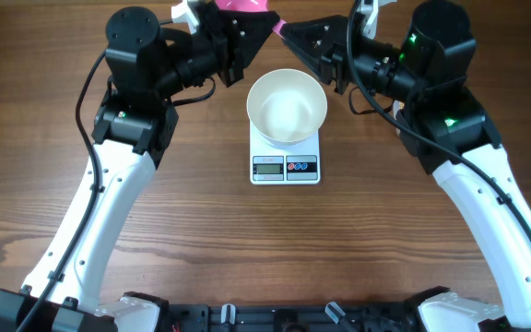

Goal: Scoop item into bowl and weigh 150g on scale
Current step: 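Grasp the scoop handle with the right gripper beside the left gripper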

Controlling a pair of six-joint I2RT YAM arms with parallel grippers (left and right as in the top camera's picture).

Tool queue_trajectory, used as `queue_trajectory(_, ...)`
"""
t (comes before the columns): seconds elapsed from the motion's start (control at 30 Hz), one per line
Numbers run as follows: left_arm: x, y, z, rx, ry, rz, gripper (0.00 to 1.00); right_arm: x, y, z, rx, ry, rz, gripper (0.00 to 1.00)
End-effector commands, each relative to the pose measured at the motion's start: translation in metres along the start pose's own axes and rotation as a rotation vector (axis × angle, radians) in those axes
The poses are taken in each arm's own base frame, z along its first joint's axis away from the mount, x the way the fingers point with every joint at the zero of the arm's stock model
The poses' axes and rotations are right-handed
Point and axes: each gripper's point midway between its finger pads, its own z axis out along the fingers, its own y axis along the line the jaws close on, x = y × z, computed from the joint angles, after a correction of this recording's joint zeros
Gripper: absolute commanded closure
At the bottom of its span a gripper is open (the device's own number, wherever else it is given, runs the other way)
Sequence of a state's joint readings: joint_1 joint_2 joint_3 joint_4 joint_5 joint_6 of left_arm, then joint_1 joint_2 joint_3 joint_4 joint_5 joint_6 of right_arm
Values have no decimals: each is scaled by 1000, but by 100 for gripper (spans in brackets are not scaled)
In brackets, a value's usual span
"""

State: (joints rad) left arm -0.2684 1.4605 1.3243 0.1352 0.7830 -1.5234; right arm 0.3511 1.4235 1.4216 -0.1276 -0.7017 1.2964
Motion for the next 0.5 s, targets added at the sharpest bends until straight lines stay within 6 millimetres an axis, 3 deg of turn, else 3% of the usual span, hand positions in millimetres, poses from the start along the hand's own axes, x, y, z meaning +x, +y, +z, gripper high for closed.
queue_trajectory(0.0,6,-4,0,8,23,33,96,-2,-3,4,6,-9,-12,84)
queue_trajectory(0.47,7,-4,0,7,32,32,96,-3,-3,3,6,-10,-12,92)
